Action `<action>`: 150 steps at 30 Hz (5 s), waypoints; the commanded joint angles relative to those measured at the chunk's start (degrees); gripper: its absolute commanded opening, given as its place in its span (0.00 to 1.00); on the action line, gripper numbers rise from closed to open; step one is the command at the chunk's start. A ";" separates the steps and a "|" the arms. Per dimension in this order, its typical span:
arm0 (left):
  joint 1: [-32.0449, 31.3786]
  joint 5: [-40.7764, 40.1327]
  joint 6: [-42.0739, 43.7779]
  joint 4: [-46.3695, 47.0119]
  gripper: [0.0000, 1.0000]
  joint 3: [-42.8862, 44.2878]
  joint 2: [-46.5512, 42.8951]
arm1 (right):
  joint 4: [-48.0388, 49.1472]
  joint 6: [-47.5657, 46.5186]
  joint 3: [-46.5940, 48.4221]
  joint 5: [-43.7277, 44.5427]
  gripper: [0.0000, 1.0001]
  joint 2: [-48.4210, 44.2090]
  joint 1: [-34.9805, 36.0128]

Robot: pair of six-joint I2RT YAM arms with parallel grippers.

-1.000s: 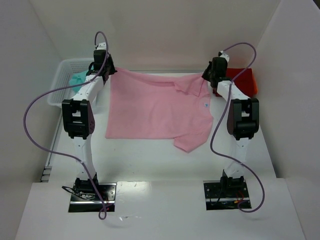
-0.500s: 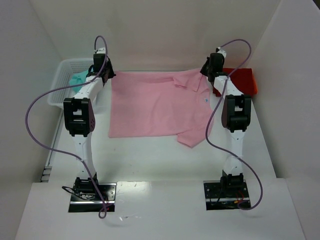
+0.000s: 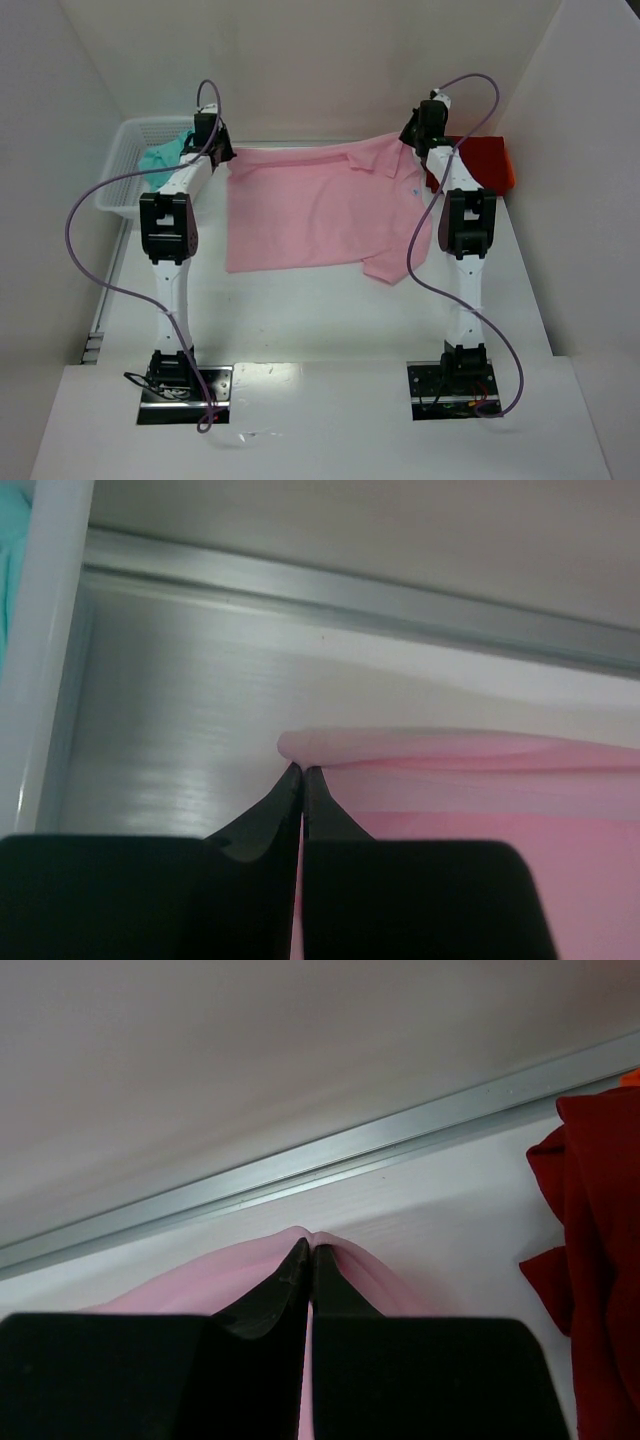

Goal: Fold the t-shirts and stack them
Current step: Flatten out the tshirt, then grap the side of the flattened tshirt furthest away from the robot with both arms, then fold the flattened tshirt in 1/3 of the way

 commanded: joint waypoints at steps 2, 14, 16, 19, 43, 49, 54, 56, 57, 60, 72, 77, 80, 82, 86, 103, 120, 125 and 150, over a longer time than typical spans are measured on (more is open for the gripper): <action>0.45 0.67 1.01 -3.51 0.00 13.41 5.53 | 0.23 -1.51 2.74 -0.07 0.01 1.40 -0.66; 0.45 -0.73 1.63 -10.90 0.00 30.65 14.06 | -0.38 -2.56 3.26 1.16 0.09 3.07 -0.66; -0.08 -0.73 3.03 -11.52 0.00 30.65 14.06 | -0.38 -2.56 3.26 0.38 0.25 3.07 -0.66; -0.60 -0.73 3.56 -12.05 0.00 30.65 14.06 | -0.38 -3.09 3.26 -0.86 0.34 3.07 -0.66; -1.13 0.50 5.23 -13.10 0.00 32.85 14.59 | -3.73 -3.88 -8.25 -9.73 0.53 0.43 1.45; -1.13 0.50 5.23 -13.63 0.00 32.85 14.59 | -3.72 -3.88 -7.55 -10.88 0.40 1.48 2.50; -1.13 0.50 5.23 -13.63 0.00 32.85 14.59 | -4.42 -3.88 -5.71 -10.88 0.17 2.71 2.50; -1.13 0.50 5.23 -13.63 0.00 32.85 14.59 | -4.95 -3.88 -5.09 -10.88 0.03 2.71 2.50; -1.13 0.50 5.23 -13.63 0.00 32.85 14.59 | -5.47 -3.88 -4.48 -10.01 0.01 2.71 2.50; -1.13 0.50 5.75 -13.63 0.00 32.85 14.59 | -6.53 -3.35 -2.29 -8.77 0.01 1.14 2.50; -1.13 1.02 6.29 -15.30 0.00 32.85 13.53 | -13.04 -4.59 8.80 -4.99 0.05 1.22 1.98; -1.13 1.02 6.29 -15.30 0.00 32.85 13.53 | -12.43 -5.11 5.03 -6.05 0.13 1.75 1.98; -1.13 1.55 6.29 -15.30 0.00 32.85 13.53 | -11.81 -5.11 3.27 -6.05 0.22 1.75 1.98; -1.13 1.55 6.81 -15.30 0.00 32.85 13.53 | -11.81 -5.11 2.47 -6.05 0.31 2.36 1.98; -1.13 2.08 6.81 -15.30 0.00 32.85 13.53 | -11.81 -5.11 1.42 -6.57 0.42 2.36 1.98; -1.13 2.08 7.34 -15.83 0.00 32.85 13.53 | -12.69 -5.11 0.80 -6.31 0.50 4.74 1.98; -1.13 2.61 7.87 -16.36 0.00 33.38 10.64 | -14.44 -5.20 7.83 -5.78 0.13 1.14 1.98; -1.13 2.61 7.87 -16.36 0.00 33.38 10.63 | -14.44 -5.82 9.67 -6.48 0.21 1.65 1.98; 0.10 2.61 6.20 -20.66 0.00 40.14 4.58 | -19.80 -5.82 20.67 -6.05 0.01 -6.42 0.92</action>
